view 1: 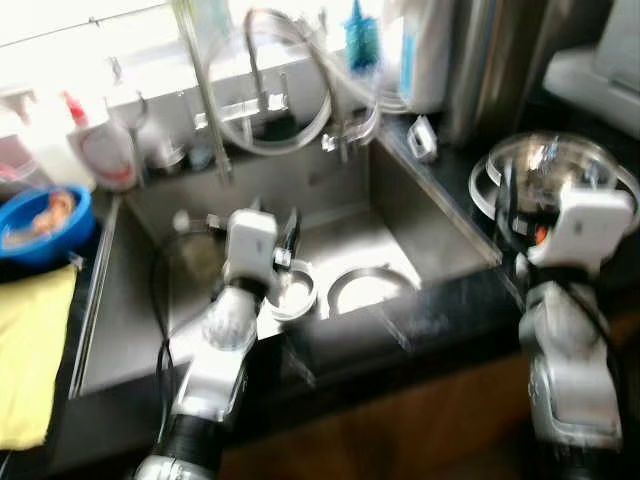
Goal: Kitchen organization
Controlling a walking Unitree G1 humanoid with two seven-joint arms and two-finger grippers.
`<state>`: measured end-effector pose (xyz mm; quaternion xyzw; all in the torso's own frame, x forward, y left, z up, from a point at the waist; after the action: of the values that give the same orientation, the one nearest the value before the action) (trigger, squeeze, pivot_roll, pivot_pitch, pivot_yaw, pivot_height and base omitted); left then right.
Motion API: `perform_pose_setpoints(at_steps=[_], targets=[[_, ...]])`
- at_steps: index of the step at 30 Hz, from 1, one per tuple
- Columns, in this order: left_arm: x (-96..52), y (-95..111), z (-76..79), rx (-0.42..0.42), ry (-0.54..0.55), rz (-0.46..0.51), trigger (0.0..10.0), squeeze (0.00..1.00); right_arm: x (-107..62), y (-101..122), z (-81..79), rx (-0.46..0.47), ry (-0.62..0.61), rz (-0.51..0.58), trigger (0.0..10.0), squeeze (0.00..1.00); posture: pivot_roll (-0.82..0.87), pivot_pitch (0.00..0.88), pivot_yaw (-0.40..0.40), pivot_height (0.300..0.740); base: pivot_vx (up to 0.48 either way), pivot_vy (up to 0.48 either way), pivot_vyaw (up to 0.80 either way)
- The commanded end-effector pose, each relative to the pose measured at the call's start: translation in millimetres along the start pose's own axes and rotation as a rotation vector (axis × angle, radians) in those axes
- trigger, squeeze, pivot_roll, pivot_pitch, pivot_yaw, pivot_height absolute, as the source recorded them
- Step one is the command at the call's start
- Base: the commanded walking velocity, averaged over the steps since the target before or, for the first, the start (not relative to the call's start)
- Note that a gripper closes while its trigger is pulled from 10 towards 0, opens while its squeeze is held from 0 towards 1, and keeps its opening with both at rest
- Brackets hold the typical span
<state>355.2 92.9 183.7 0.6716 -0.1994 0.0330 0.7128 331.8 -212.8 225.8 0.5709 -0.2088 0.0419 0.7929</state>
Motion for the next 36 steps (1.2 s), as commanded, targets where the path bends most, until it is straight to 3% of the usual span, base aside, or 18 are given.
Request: perform_pose_setpoints(at_steps=[1,9,13,20,25,36], targets=[[-1.6,4,-9.0,0.020,0.023,0.018,10.0,0.00,1.5,15,-7.2,0.025,0.024,0.052,10.0,0.00,-0.24,0.000,0.136,0.740,0.000,0.000,0.00],[-2.1,4,-10.3,0.019,0.028,0.020,10.0,0.00,2.0,40,-24.1,0.014,0.103,0.138,10.0,0.00,-0.24,0.000,0.138,0.740,0.000,0.000,0.00],[-2.5,3,-10.3,0.020,0.026,0.014,10.0,0.00,0.1,38,-29.5,-0.097,0.119,0.116,10.0,0.00,-0.24,0.000,0.137,0.740,0.000,0.000,0.00],[-4.1,0,-10.9,0.015,0.028,0.002,10.0,0.00,-13.7,26,-23.6,-0.182,0.030,0.069,10.0,0.00,-0.24,0.000,0.136,0.740,0.000,0.000,0.00],[-4.0,-1,-9.4,0.013,0.022,-0.001,10.0,0.00,-19.7,7,-22.3,-0.188,0.005,-0.063,10.0,0.00,-0.24,0.000,0.138,0.740,0.000,0.000,0.00],[-9.0,-6,-8.5,0.009,0.023,-0.015,10.0,0.00,-28.4,14,-10.9,-0.318,-0.068,-0.093,10.0,0.00,-0.25,0.000,0.128,0.740,0.000,0.000,0.00]])
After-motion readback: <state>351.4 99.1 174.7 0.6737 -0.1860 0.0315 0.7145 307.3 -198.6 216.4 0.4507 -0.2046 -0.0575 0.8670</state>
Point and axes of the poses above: a point about 5 cm out from each wrist's last joint towards the gripper, its own x axis pointing out of the wrist towards the gripper, its own y axis along the axis of the wrist's last joint, z = x × y, the point moved 4 cm from there along x, pointing out of the wrist towards the gripper, and after that the axes turned 9 degrees about -x, right-handed, at the moved point
